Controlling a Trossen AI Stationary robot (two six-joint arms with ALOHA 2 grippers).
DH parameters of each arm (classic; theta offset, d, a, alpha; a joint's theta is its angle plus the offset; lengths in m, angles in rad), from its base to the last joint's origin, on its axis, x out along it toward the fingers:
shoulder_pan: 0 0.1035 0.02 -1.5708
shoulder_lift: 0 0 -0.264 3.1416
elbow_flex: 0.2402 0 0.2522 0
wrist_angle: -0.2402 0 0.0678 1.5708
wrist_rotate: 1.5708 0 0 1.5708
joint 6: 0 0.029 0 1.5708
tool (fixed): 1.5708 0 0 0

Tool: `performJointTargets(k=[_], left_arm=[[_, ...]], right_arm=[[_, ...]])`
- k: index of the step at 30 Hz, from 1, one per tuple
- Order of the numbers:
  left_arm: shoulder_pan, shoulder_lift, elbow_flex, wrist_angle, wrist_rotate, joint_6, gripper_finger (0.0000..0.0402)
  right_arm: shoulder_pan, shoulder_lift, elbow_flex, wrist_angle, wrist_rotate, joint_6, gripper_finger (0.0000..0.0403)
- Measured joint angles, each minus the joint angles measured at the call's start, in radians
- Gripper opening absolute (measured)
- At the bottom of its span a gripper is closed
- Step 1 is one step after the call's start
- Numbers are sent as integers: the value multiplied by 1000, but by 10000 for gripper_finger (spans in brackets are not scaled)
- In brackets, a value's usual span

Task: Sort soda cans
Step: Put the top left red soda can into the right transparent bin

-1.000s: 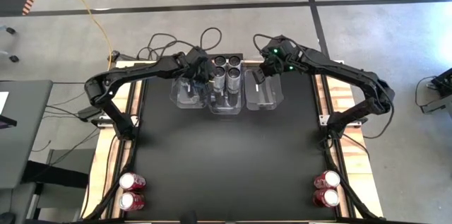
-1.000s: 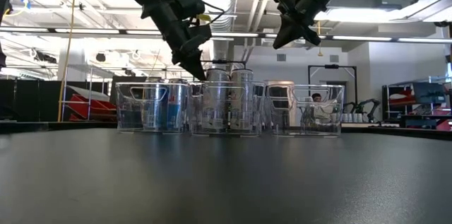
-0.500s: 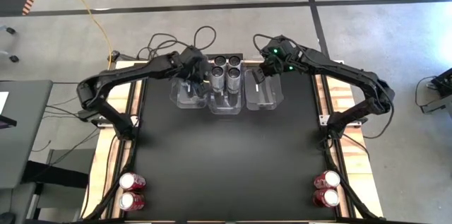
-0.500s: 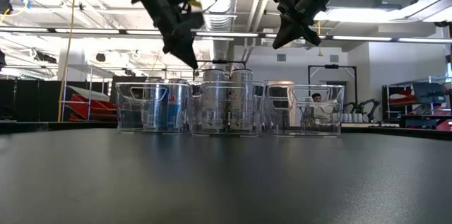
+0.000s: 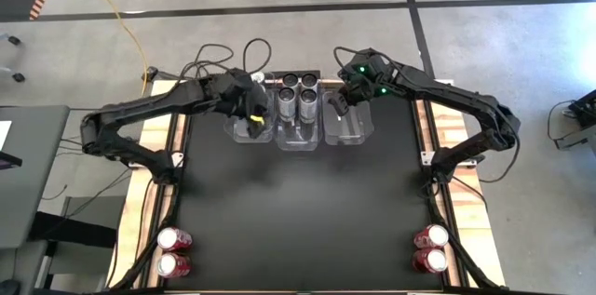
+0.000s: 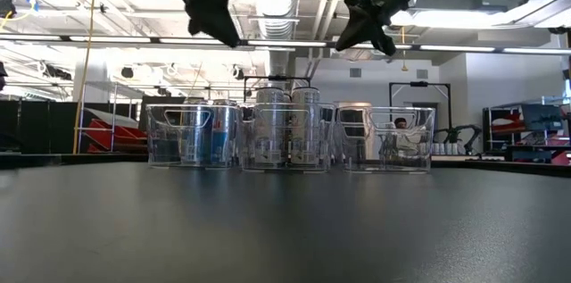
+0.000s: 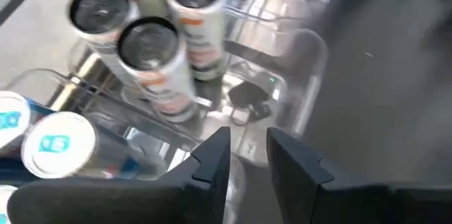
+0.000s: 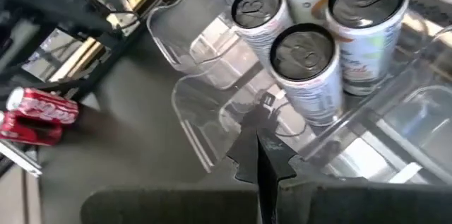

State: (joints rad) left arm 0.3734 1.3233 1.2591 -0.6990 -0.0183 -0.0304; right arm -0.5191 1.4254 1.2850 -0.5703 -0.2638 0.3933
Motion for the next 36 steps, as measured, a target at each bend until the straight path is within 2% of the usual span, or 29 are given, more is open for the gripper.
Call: performJointTargets(k=[5,9,13,18,23,26,31,36], left_arm=[[-74,-74,0,-107,0,-2,85],[-141,-162,0,-217,-27,-51,80],[-215,-248,0,-285,-84,-132,78],[-297,-304,0,-376,-86,-271,78],[-366,-304,0,-444,10,-396,93],[-394,-288,0,-442,102,-454,127],[-482,-263,0,-495,315,-520,193],[-620,-258,0,-635,404,-739,223]], right_arm=[[44,0,0,14,-11,117,8],[123,0,0,28,-19,137,8],[236,0,0,91,87,140,8],[342,0,0,96,233,141,8],[360,-20,0,60,266,133,16],[359,-59,0,2,266,128,25],[360,-134,0,-171,266,102,33],[360,-184,0,-245,271,96,33]])
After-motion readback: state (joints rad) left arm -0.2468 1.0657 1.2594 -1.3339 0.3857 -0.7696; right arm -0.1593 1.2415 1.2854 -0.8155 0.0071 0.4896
